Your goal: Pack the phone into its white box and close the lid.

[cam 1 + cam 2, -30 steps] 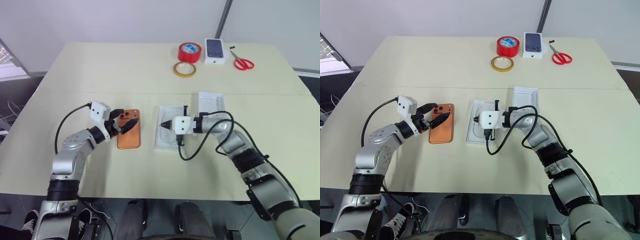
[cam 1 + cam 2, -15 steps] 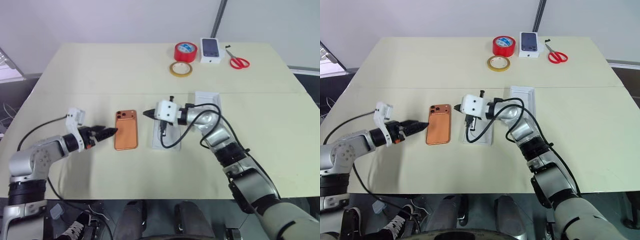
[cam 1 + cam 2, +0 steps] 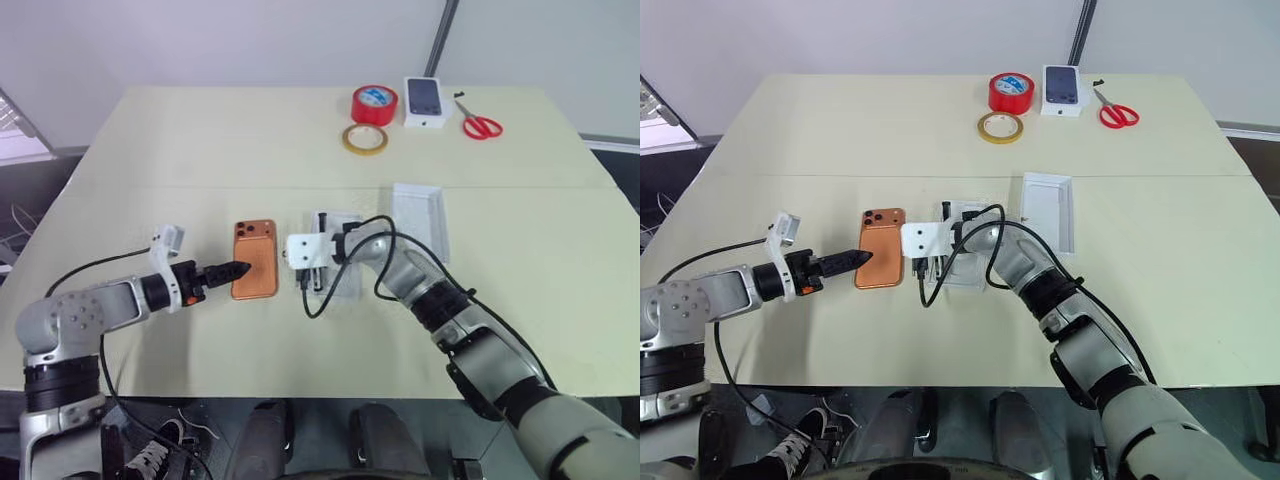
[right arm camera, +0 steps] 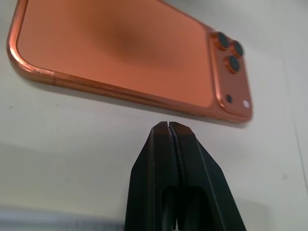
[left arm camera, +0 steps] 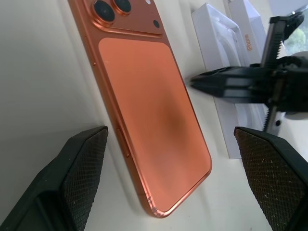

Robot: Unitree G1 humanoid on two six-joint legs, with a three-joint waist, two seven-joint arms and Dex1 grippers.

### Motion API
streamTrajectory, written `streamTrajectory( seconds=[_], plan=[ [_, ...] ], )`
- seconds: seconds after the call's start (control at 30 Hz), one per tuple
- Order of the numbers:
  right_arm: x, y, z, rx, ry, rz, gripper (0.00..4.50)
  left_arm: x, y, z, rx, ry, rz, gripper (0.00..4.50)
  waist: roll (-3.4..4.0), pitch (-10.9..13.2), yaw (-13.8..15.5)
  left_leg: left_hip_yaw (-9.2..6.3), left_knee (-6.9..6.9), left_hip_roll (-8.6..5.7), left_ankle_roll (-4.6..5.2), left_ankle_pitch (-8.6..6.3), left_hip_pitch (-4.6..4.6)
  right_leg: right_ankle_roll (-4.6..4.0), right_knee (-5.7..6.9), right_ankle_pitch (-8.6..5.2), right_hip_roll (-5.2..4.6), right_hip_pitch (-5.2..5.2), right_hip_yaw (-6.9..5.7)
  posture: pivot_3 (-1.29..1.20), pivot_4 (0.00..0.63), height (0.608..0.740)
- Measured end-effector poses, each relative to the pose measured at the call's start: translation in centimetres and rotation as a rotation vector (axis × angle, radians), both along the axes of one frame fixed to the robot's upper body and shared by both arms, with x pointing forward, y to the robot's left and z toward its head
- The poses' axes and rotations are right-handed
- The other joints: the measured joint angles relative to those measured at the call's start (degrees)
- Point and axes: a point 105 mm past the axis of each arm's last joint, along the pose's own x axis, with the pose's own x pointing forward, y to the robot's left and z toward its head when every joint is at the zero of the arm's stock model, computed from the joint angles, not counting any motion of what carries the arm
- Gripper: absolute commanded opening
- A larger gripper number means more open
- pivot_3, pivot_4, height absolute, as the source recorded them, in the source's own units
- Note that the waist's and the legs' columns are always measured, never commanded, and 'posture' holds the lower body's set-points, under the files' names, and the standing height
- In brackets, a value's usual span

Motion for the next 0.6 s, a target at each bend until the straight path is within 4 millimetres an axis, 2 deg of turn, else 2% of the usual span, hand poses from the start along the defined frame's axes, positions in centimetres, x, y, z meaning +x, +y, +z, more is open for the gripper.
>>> streamTrajectory(
  seconds=[0.3, 0.43, 0.6],
  plan=[
    [0.0, 0.3, -0.3, -0.040, 0.048, -0.017, 0.04, 1.0, -1.0, -0.2, -0.007, 0.040, -0.009, 4.41, 0.00, -0.2, 0.4, -0.03, -0.07, -0.07, 0.00, -0.01, 0.40, 0.00, -0.06, 0.00, -0.08, 0.24, -0.03, 0.00, 0.150, 0.740],
    [0.1, 0.1, -0.5, -0.057, 0.036, -0.022, 0.04, 1.4, -1.7, -0.4, -0.017, 0.055, -0.009, 4.41, 0.01, -0.2, 0.6, -0.07, -0.27, -0.15, -0.01, -0.02, 0.94, -0.01, -0.22, -0.01, -0.15, 0.77, -0.08, 0.00, 0.150, 0.740],
    [0.0, 0.3, -0.4, -0.054, 0.026, -0.015, 0.04, 1.9, -4.5, -0.2, -0.084, 0.087, -0.066, 4.41, -0.05, -0.3, 0.3, -0.08, -0.42, -0.22, -0.01, -0.01, 1.00, -0.01, -0.28, -0.01, -0.19, 0.80, -0.06, 0.00, 0.150, 0.740]
  ],
)
